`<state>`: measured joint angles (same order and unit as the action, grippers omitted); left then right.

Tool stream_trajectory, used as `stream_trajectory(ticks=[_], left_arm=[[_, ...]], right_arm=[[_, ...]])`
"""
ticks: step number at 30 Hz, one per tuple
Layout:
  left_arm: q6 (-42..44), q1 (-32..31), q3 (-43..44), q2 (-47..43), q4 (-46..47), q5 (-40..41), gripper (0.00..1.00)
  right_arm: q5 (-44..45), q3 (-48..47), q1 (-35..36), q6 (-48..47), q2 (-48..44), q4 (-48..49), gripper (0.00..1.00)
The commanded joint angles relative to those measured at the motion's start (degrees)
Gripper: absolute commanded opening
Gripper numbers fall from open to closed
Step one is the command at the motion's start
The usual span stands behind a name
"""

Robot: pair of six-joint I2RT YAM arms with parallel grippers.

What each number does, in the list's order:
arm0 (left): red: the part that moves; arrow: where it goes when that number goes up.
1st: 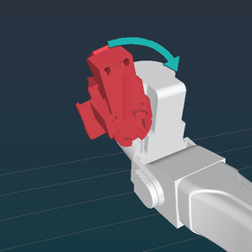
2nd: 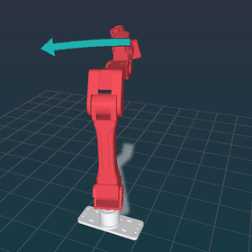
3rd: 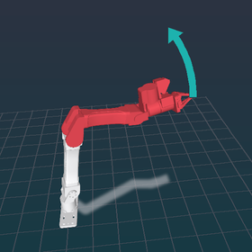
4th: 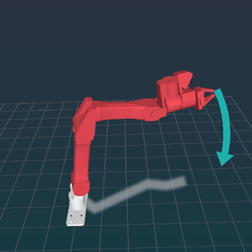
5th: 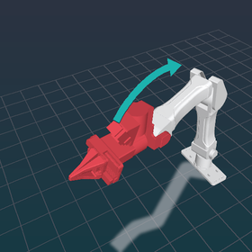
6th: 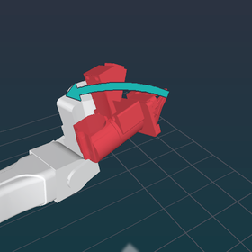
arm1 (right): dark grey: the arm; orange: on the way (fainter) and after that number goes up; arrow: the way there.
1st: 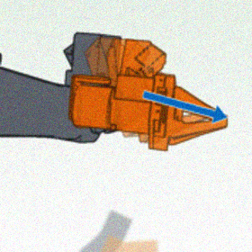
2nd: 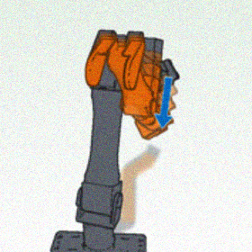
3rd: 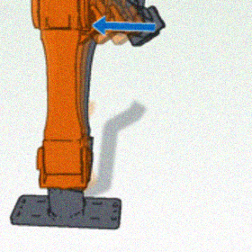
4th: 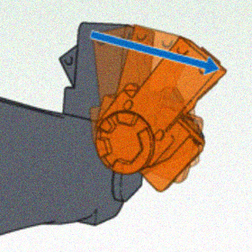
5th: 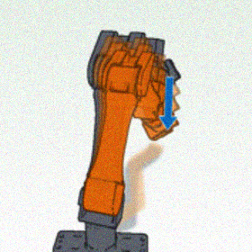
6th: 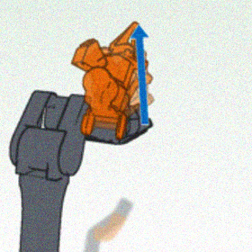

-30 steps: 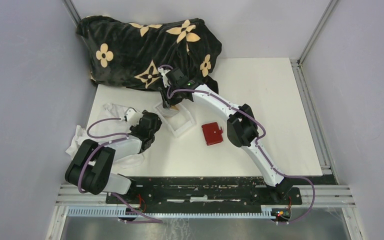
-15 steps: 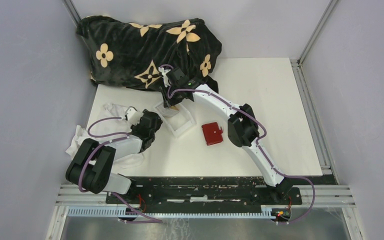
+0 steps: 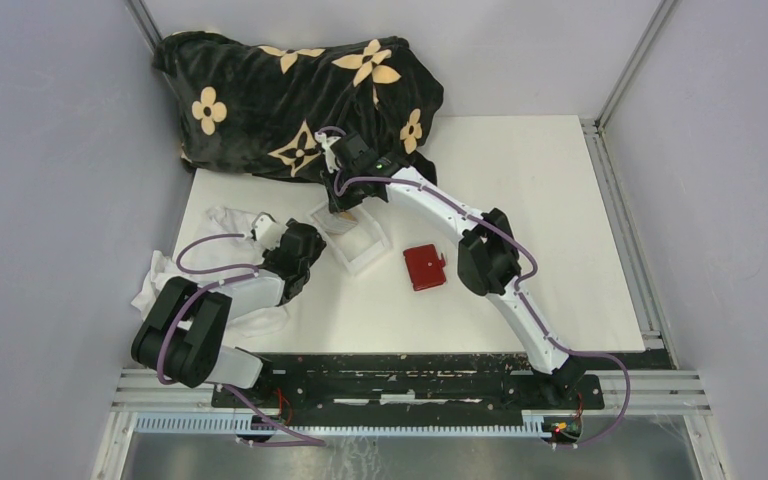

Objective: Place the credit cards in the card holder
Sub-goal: Pick up the credit card from the storage box.

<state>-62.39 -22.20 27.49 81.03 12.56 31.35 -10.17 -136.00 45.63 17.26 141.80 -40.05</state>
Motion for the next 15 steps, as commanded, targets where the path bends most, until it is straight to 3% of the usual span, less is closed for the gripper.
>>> stream_trajectory(ticks=[1,12,15], left_arm=[[-2.56,0.31,1.56,-0.26,1.81,0.37,0.69],[-1.98,0.38,0.97,-3.17,-0.43,1.10,0.70],[-1.31,0.24,0.74,-5.27,-2.02,1.34,0.70]], right_arm=[[1.77,-1.12,0.85,-0.36,-4.92,-0.40,0.20],[13.61,1.69,2.26,-5.67,-8.31,-0.50,0.02],[16.36,3.56,2.27,-7.13,-9.98,0.77,0.01]])
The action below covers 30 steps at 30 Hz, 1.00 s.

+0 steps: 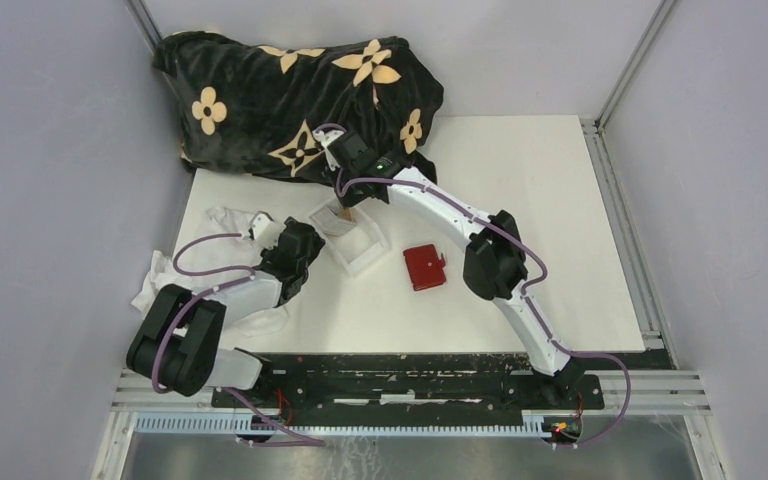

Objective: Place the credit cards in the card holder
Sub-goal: Pick up the credit card from the storage box.

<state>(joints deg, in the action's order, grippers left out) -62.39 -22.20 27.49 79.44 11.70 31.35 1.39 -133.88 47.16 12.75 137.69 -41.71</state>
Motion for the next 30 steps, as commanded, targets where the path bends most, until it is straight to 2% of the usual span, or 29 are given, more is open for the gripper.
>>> stream_trajectory(ticks=[1,8,13,18,23,30], left_arm=[[-1.00,0.22,0.78,-4.51,-1.95,1.34,0.70],[2.74,-0.27,1.74,-14.42,-9.12,5.71,0.73],[10.09,-2.15,1.23,-23.68,-7.45,2.30,0.75],[17.87,-3.81,-2.90,-30.08,3.93,-13.38,0.74],[22.35,-6.51,-4.84,-31.04,13.60,-28.41,0.74],[28.74,-16.75,-2.60,-28.00,16.25,-36.24,0.76]], right_arm=[[5.45,2.49,0.74,-3.02,-6.69,3.16,0.01],[8.36,7.96,0.98,-3.92,-12.96,6.02,0.01],[8.51,15.25,1.01,-3.32,-20.72,6.01,0.01],[2.86,30.68,1.01,0.03,-33.67,8.88,0.01],[-3.80,48.20,1.02,5.31,-49.12,12.29,0.01],[-9.09,65.08,1.04,12.00,-65.42,16.19,0.01]])
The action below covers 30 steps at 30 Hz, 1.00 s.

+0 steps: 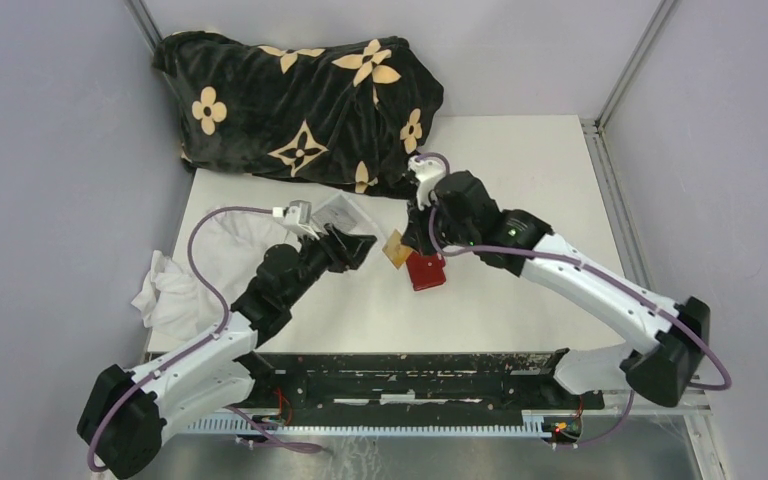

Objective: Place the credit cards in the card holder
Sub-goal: Pick up the credit card from the storage box.

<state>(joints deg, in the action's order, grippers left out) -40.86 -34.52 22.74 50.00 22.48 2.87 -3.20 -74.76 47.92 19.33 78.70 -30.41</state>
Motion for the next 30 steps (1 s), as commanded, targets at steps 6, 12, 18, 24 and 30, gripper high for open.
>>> stream_trajectory(ticks=[6,12,18,24,30], left_arm=[[9.91,-8.45,3.63,3.60,5.73,-13.11,1.00],[11.96,-8.98,4.92,5.76,6.44,-21.76,0.99],[11.22,-8.98,6.57,9.23,6.96,-30.37,0.94],[9.64,-8.98,7.88,10.95,6.94,-37.44,0.82],[7.88,-8.96,8.90,12.05,7.14,-43.11,0.73]], right_arm=[[-6.97,13.42,0.24,9.41,-15.58,4.77,0.01],[-11.04,17.67,0.16,11.45,-20.75,4.00,0.01],[-13.58,19.38,-0.02,11.54,-22.00,3.03,0.01],[-15.19,19.45,-0.34,11.68,-22.44,2.90,0.01],[-17.45,19.63,-1.08,12.56,-21.78,3.69,0.01]])
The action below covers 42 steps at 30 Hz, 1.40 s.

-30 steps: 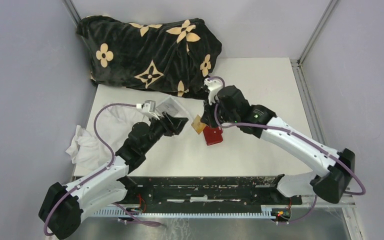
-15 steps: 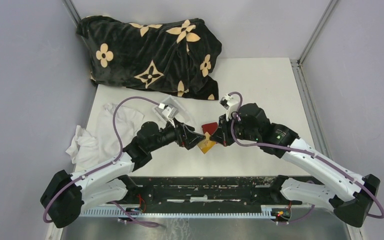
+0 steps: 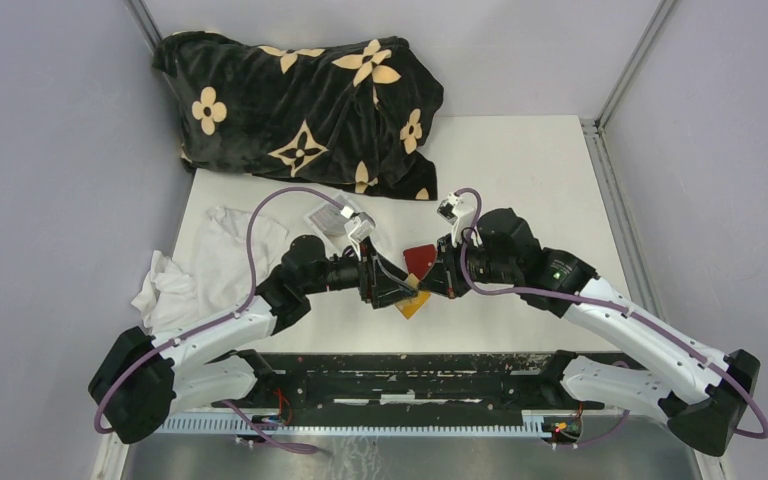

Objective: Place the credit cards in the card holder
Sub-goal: Pick up the credit card from the storage box.

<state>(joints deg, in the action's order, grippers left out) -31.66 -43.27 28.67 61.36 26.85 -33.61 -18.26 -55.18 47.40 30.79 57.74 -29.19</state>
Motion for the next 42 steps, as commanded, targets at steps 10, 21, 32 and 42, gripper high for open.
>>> stream_trajectory(ticks=[10,21,32,42], left_arm=[[-1.58,-0.20,2.15,0.55,2.34,-11.66,0.48],[-1.12,-0.09,3.09,5.28,4.06,-11.85,0.03],[-12.72,-0.24,1.62,10.74,16.42,14.49,0.03],[-25.87,-0.20,0.85,17.97,27.46,23.33,0.03]], right_arm=[[-7.93,0.82,-5.40,2.86,0.71,5.23,0.01],[-11.05,0.10,-9.47,2.75,3.66,7.43,0.19],[9.08,4.10,-9.58,-0.45,-0.36,8.49,0.48],[12.88,12.33,-10.92,1.62,-0.76,19.49,0.51]])
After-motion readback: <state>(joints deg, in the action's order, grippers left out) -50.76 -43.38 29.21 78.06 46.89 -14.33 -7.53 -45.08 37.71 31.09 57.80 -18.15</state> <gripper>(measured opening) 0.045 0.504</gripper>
